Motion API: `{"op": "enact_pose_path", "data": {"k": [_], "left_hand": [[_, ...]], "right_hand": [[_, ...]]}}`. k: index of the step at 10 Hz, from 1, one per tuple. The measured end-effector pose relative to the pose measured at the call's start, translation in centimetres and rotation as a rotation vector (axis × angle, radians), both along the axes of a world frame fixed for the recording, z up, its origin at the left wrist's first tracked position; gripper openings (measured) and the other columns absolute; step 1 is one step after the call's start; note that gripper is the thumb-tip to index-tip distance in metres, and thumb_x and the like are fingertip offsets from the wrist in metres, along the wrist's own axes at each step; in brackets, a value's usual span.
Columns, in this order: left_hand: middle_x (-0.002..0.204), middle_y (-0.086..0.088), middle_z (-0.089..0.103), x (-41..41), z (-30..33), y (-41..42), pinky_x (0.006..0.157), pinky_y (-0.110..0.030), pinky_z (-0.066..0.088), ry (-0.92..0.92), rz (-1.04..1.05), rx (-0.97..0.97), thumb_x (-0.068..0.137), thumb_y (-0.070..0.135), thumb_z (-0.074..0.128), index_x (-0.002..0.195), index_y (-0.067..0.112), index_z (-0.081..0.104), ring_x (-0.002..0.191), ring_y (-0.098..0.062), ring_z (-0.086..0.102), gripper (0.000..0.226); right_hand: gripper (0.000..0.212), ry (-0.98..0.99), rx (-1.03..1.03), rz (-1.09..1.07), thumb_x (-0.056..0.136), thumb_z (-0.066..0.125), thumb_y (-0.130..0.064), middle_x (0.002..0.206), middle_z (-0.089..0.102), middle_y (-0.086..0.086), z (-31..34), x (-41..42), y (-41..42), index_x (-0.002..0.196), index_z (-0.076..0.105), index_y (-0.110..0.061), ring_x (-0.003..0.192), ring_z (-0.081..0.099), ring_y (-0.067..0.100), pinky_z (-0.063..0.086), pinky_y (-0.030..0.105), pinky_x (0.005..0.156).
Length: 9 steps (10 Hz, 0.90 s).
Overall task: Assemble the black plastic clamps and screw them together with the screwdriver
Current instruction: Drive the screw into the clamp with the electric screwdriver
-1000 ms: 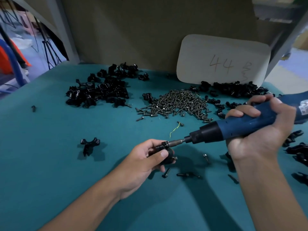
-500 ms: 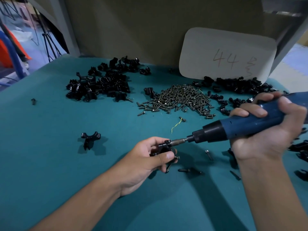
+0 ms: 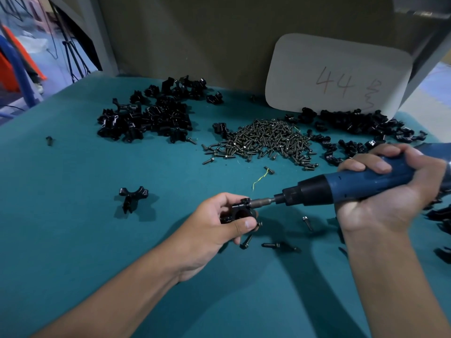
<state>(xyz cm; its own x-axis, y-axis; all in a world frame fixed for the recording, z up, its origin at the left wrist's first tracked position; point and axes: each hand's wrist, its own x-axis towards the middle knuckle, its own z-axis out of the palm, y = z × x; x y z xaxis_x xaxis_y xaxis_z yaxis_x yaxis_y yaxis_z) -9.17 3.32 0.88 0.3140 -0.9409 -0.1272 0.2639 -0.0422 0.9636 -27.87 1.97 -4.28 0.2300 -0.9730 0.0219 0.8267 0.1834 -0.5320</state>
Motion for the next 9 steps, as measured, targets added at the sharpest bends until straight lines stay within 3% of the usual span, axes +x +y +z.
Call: {"op": "enact_pose_path", "data": {"k": [1, 2, 5, 7, 9], "left_hand": [[0.095, -0.002, 0.072, 0.0, 0.0, 0.0, 0.068, -0.021, 0.048, 0.004, 0.005, -0.006, 0.078, 0.018, 0.078, 0.117, 0.011, 0.064, 0.084, -0.022, 0.056, 0.042], [0.095, -0.004, 0.071, 0.0, 0.0, 0.0, 0.068, -0.021, 0.048, 0.005, 0.009, -0.009, 0.081, 0.015, 0.082, 0.117, 0.012, 0.064, 0.083, -0.021, 0.056, 0.04], [0.088, 0.0, 0.07, -0.2, 0.0, -0.1, 0.061, -0.018, 0.048, 0.04, 0.027, -0.039, 0.086, -0.003, 0.071, 0.117, 0.005, 0.063, 0.072, -0.005, 0.059, 0.033], [0.09, -0.003, 0.069, -0.2, 0.1, -0.2, 0.062, -0.018, 0.048, 0.041, 0.043, -0.024, 0.087, -0.002, 0.072, 0.117, 0.006, 0.063, 0.071, -0.005, 0.059, 0.032], [0.091, -0.007, 0.069, -0.3, 0.2, -0.2, 0.063, -0.019, 0.048, 0.084, 0.019, 0.009, 0.086, 0.002, 0.073, 0.117, 0.004, 0.062, 0.08, -0.018, 0.055, 0.033]], "right_hand": [[0.023, -0.125, 0.084, -0.012, 0.096, 0.041, -0.025, 0.071, 0.054, -0.01, 11.6, 2.6, -10.6, 0.076, 0.051, -0.023, 0.05, 0.045, 0.003, 0.041, 0.021, 0.053], [0.022, -0.133, -0.068, -0.027, 0.096, 0.042, -0.025, 0.071, 0.053, -0.01, 12.6, 3.7, -12.7, 0.077, 0.052, -0.023, 0.05, 0.045, 0.003, 0.041, 0.021, 0.053], [0.017, -0.103, -0.109, -0.024, 0.093, 0.047, -0.025, 0.072, 0.054, -0.009, 12.5, 3.5, -13.8, 0.078, 0.054, -0.022, 0.051, 0.046, 0.004, 0.042, 0.022, 0.053], [0.023, -0.104, -0.12, -0.011, 0.093, 0.047, -0.025, 0.072, 0.055, -0.009, 12.3, 3.7, -14.0, 0.072, 0.058, -0.023, 0.052, 0.046, 0.004, 0.042, 0.023, 0.053], [0.023, -0.076, -0.128, 0.008, 0.093, 0.045, -0.025, 0.073, 0.054, -0.01, 12.6, 3.6, -13.9, 0.073, 0.057, -0.024, 0.052, 0.045, 0.003, 0.041, 0.022, 0.053]]}}
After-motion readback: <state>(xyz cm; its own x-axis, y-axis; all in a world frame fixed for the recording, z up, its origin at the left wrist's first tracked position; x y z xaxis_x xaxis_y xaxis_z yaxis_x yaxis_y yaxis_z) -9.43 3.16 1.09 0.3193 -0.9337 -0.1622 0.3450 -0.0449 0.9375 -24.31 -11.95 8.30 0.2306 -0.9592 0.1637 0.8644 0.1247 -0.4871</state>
